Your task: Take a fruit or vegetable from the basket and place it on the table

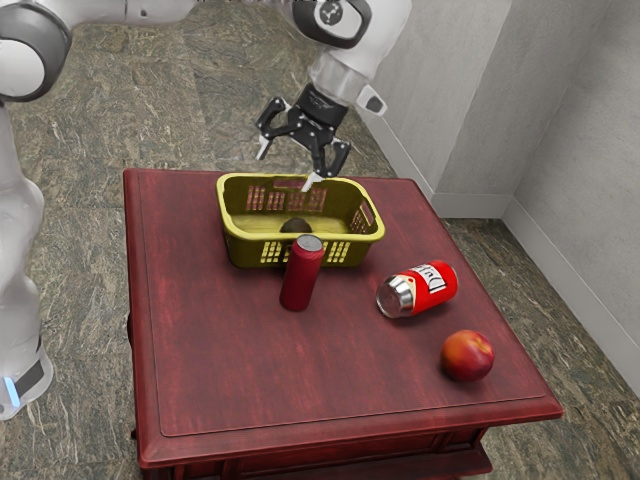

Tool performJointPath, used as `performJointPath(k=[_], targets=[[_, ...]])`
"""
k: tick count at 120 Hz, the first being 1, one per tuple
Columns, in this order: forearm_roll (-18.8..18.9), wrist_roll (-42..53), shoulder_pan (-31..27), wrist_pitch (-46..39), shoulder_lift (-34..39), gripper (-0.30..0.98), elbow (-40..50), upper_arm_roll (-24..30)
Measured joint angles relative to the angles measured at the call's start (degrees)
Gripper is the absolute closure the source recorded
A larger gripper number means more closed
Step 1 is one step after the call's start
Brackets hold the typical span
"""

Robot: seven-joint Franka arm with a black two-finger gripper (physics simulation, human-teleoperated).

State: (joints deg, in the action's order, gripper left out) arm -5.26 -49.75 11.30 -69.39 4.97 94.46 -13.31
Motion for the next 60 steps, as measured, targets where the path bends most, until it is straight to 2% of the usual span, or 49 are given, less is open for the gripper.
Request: performJointPath(k=[15,33,46,60], targets=[[-0.37,-15.54,0.43,-10.48,0.38,0.00,-0.21,0.05],[-0.18,-27.85,2.94,-16.34,4.39,0.00,-0.74,-0.45],[2.52,-29.48,2.62,-17.56,6.26,0.00,-0.71,-2.01],[3.77,-27.91,2.65,-17.75,6.40,0.00,-0.66,-2.53]])
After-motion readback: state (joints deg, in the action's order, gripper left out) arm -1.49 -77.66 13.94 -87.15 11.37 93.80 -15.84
